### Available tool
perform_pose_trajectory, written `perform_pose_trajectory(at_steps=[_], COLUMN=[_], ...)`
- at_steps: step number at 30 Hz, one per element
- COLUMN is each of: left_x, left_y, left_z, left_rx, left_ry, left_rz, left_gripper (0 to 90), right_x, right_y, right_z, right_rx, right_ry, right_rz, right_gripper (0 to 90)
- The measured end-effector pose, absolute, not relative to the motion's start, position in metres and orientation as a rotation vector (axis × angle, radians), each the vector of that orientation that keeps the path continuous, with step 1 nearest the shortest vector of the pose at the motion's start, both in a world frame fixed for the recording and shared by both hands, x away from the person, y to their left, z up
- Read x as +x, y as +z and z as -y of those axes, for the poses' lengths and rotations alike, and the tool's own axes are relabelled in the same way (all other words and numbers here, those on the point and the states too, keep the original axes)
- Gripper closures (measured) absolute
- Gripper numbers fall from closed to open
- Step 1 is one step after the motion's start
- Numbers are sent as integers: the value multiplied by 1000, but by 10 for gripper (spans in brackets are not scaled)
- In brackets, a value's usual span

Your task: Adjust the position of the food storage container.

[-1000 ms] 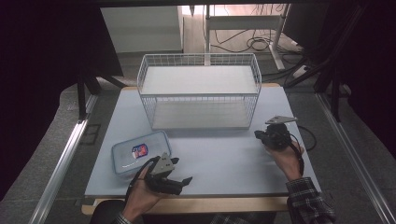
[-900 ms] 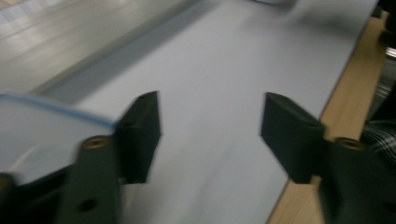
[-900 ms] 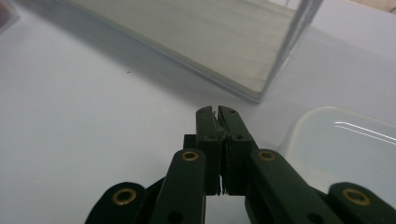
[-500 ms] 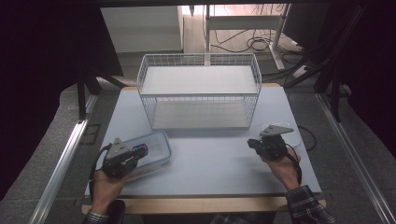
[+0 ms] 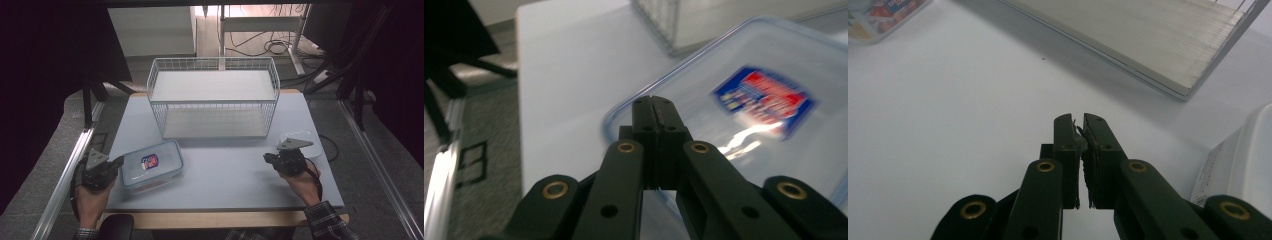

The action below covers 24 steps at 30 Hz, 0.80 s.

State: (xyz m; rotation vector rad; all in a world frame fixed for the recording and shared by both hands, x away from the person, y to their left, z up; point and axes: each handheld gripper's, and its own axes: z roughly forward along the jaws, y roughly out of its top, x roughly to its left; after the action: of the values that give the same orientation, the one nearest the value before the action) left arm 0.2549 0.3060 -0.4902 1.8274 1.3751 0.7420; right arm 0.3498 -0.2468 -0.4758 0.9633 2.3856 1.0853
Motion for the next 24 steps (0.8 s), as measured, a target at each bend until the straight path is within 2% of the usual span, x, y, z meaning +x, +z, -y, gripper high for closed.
perform_pose_trajectory(at_steps=[12, 15, 24], left_x=[262, 264, 275], left_y=[-510, -511, -511], left_z=[-319, -317, -307], left_rx=[1843, 1859, 1842], left_ry=[693, 716, 669], left_rz=[-1538, -1544, -1521], left_gripper=[900, 900, 900], right_x=[348, 348, 349], right_y=[-477, -477, -478], right_z=[243, 243, 241], right_rx=[944, 944, 961], right_ry=[1090, 1094, 1113], right_rz=[-2398, -2399, -2413], right_gripper=[834, 832, 839])
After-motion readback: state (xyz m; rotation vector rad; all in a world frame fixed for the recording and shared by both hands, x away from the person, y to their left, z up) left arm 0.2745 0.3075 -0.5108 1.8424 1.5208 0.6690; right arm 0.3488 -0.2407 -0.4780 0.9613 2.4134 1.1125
